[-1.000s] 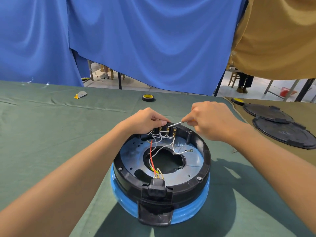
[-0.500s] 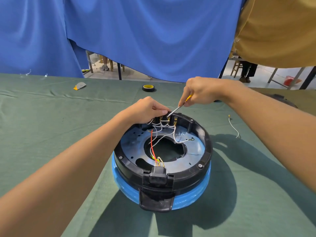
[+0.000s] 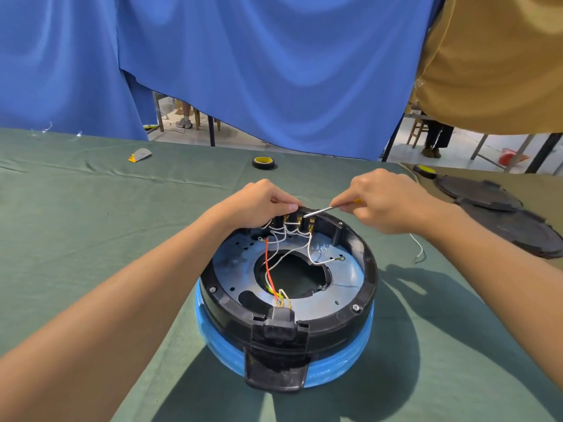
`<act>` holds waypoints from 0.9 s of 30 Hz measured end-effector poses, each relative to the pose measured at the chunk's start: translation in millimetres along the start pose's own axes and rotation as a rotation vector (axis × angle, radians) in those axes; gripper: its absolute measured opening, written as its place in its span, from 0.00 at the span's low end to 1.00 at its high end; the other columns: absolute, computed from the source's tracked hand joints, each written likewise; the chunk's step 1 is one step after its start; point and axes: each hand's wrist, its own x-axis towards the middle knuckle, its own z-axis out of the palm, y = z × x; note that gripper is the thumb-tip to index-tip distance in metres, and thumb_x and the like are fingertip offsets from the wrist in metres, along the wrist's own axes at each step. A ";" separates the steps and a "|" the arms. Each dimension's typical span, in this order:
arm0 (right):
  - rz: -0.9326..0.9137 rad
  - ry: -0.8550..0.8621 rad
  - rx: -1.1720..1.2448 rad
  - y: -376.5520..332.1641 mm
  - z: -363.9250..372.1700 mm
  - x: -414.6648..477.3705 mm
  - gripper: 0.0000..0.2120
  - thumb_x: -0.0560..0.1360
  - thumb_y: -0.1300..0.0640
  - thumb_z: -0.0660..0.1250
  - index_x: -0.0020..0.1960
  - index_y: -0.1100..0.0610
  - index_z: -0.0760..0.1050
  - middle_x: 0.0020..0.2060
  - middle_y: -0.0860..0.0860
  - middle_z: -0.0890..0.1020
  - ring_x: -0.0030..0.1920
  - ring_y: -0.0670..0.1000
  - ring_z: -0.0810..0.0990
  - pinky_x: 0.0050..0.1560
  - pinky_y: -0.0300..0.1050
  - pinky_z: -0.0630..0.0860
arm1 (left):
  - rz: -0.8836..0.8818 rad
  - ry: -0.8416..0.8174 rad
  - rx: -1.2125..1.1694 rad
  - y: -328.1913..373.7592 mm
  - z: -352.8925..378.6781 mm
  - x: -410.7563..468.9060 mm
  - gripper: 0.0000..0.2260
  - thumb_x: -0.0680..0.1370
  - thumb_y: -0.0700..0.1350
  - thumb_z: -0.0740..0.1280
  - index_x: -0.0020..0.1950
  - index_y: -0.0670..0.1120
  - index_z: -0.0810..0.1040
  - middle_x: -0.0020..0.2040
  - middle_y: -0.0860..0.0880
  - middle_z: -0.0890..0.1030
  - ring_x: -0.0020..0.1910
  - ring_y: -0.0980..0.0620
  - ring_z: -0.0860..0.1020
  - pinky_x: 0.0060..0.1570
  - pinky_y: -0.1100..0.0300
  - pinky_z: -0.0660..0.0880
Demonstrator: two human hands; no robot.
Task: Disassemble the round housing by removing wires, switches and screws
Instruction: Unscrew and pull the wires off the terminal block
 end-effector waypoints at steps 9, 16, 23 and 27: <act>0.034 0.071 0.064 5.2 15.3 -8.8 0.15 0.79 0.55 0.62 0.58 0.37 0.79 0.42 0.38 0.74 0.53 0.48 0.75 0.39 0.43 0.62 | -0.004 0.001 0.012 -1.0 0.8 -0.2 0.11 0.82 0.49 0.63 0.62 0.56 0.82 0.49 0.55 0.85 0.27 0.63 0.72 0.30 0.75 0.66; 0.046 0.086 0.100 3.9 22.5 -11.2 0.16 0.79 0.55 0.61 0.58 0.36 0.79 0.41 0.39 0.73 0.49 0.50 0.75 0.36 0.42 0.61 | -0.014 -0.003 0.008 -1.4 0.7 0.2 0.11 0.82 0.49 0.63 0.61 0.57 0.81 0.53 0.55 0.85 0.26 0.61 0.71 0.30 0.74 0.67; 0.015 0.118 0.125 2.7 27.0 -16.4 0.17 0.79 0.55 0.61 0.58 0.35 0.78 0.37 0.40 0.73 0.42 0.48 0.72 0.33 0.43 0.65 | -0.008 0.006 -0.006 1.6 0.1 -1.9 0.11 0.82 0.48 0.64 0.62 0.54 0.82 0.46 0.57 0.83 0.23 0.67 0.72 0.29 0.75 0.66; 0.033 0.119 0.143 1.7 30.8 -18.2 0.16 0.80 0.53 0.60 0.59 0.36 0.78 0.41 0.43 0.78 0.47 0.51 0.75 0.38 0.45 0.67 | 0.004 0.004 -0.001 2.5 -0.1 -2.0 0.11 0.82 0.47 0.64 0.62 0.53 0.81 0.49 0.57 0.82 0.25 0.72 0.72 0.31 0.78 0.66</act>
